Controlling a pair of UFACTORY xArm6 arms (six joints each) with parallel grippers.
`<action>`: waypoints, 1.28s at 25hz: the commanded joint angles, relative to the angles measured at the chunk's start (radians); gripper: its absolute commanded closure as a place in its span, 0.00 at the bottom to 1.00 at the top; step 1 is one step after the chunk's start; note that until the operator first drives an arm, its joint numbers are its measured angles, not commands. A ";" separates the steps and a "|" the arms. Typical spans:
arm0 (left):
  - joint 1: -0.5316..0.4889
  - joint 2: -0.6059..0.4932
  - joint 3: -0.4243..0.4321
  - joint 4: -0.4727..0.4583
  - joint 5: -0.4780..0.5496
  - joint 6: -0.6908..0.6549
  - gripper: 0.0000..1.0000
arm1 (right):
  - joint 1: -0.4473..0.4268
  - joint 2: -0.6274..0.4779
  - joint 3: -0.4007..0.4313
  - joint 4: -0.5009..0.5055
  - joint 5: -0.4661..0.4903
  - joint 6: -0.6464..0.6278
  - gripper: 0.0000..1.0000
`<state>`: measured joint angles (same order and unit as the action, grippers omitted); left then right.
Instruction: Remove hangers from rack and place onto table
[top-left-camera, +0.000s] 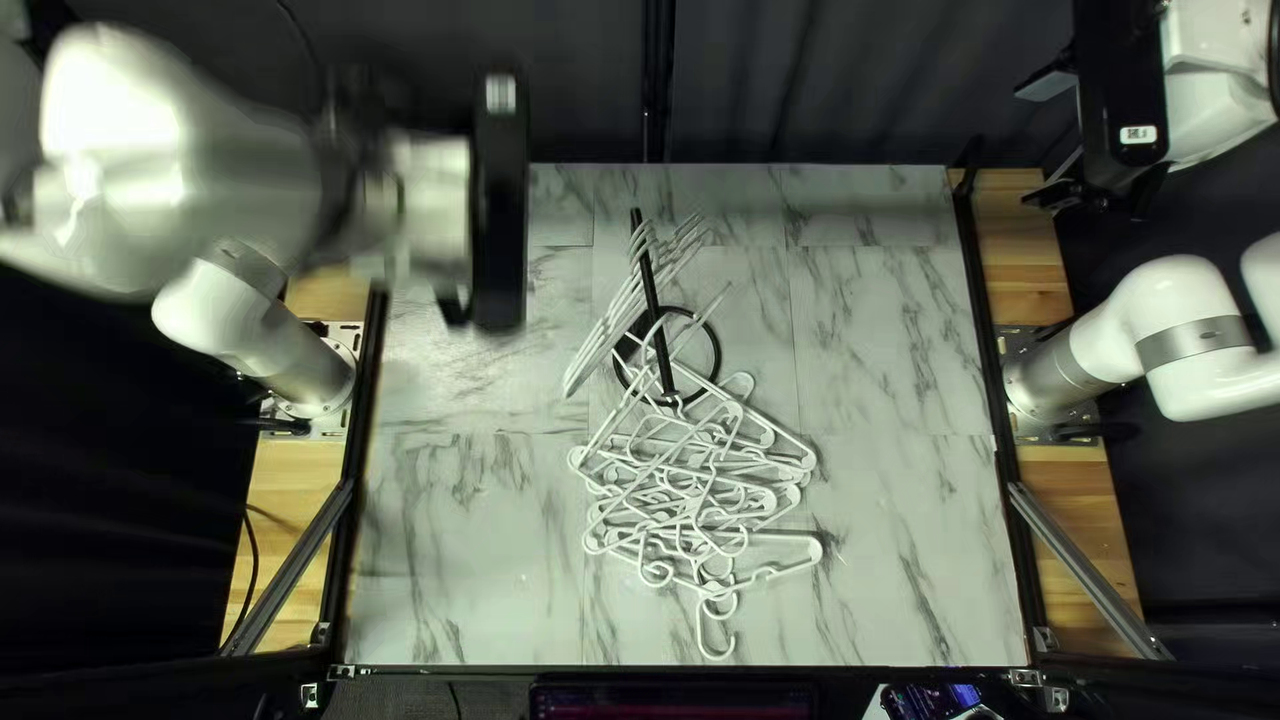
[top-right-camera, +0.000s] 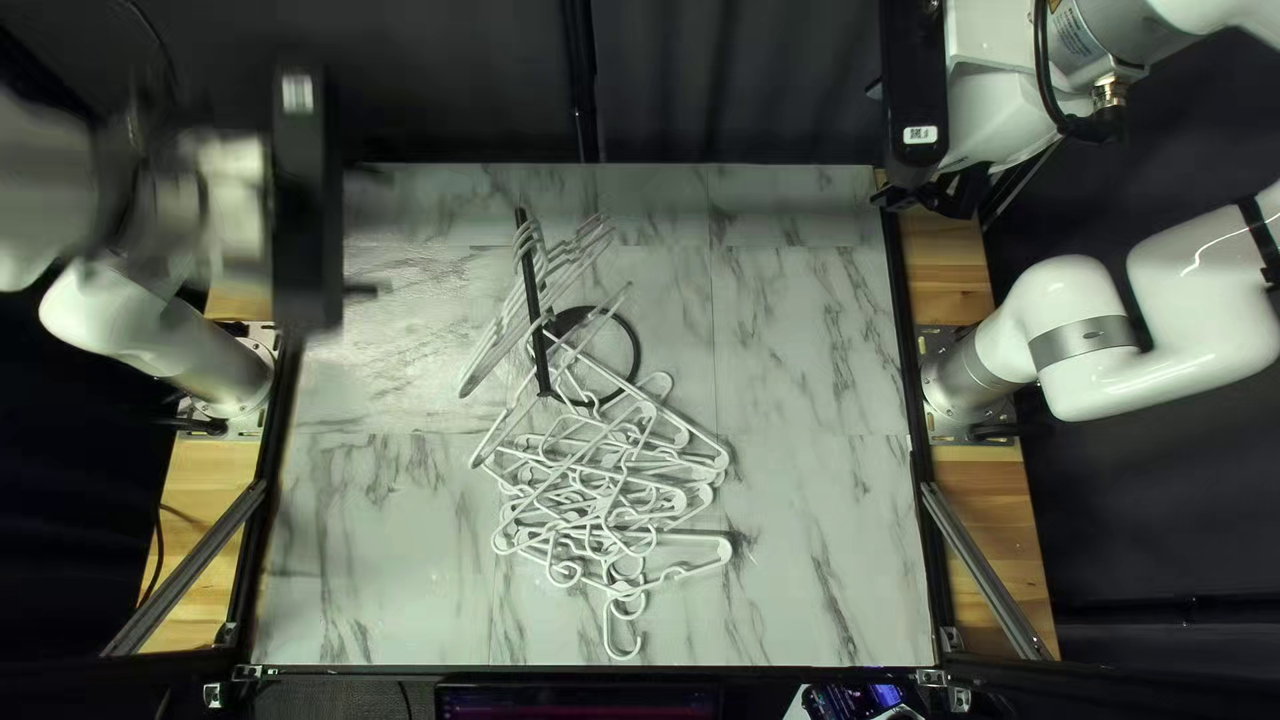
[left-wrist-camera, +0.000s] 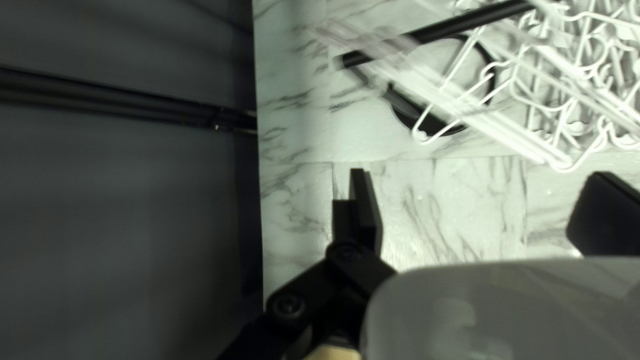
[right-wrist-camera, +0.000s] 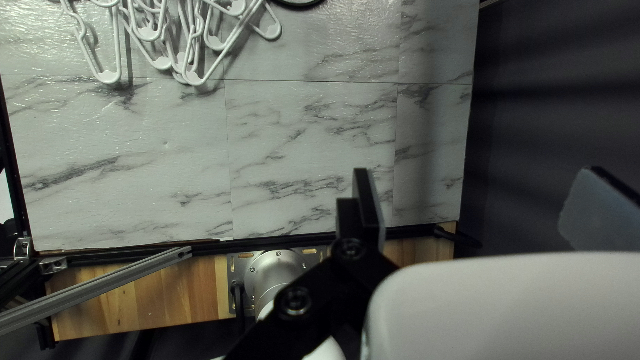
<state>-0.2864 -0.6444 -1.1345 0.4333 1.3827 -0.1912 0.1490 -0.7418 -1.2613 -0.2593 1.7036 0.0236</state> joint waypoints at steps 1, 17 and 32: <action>0.055 0.003 -0.041 -0.064 -0.004 0.063 0.00 | 0.000 0.000 0.000 0.000 0.000 0.000 0.00; 0.401 -0.162 -0.072 -0.390 -0.011 0.341 0.00 | 0.000 0.000 0.000 0.000 0.000 0.000 0.00; 0.429 -0.176 -0.064 -0.427 -0.029 0.357 0.00 | 0.000 0.000 0.000 0.000 0.000 0.000 0.00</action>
<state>0.1431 -0.8205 -1.1989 0.0062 1.3532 0.1661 0.1490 -0.7418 -1.2613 -0.2593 1.7036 0.0236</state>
